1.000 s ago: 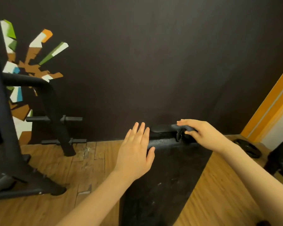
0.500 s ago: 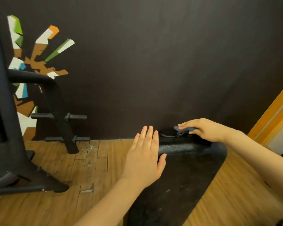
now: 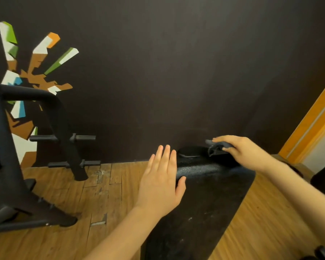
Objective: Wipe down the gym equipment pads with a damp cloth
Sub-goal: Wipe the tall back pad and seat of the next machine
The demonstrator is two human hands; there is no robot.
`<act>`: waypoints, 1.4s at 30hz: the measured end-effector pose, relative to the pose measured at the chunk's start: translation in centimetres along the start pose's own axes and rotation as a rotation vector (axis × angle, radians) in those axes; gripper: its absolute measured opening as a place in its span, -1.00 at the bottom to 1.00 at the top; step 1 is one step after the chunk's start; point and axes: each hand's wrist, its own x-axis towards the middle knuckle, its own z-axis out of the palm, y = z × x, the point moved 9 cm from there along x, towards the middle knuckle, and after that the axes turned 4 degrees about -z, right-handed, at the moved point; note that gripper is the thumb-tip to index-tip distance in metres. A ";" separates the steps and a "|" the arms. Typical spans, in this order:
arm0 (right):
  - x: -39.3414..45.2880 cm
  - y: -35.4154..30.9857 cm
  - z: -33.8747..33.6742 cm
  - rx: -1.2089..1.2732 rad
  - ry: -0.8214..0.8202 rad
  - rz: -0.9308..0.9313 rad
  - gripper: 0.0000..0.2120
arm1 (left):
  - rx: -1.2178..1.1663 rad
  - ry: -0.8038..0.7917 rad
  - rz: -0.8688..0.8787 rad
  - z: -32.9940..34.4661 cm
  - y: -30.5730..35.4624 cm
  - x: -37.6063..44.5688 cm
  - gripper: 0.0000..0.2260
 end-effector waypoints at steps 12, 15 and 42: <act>-4.2 -4.0 3.2 0.141 0.159 -0.091 -0.60 | -0.110 0.031 -0.049 -1.2 0.2 -0.5 -0.37; -6.4 0.9 1.2 0.156 0.293 0.085 -0.65 | -0.097 -0.010 -0.063 -1.2 0.3 -0.6 -0.34; -4.6 -8.0 4.0 0.176 0.382 -0.030 -0.60 | -0.088 -0.049 -0.120 -1.6 1.0 -0.9 -0.29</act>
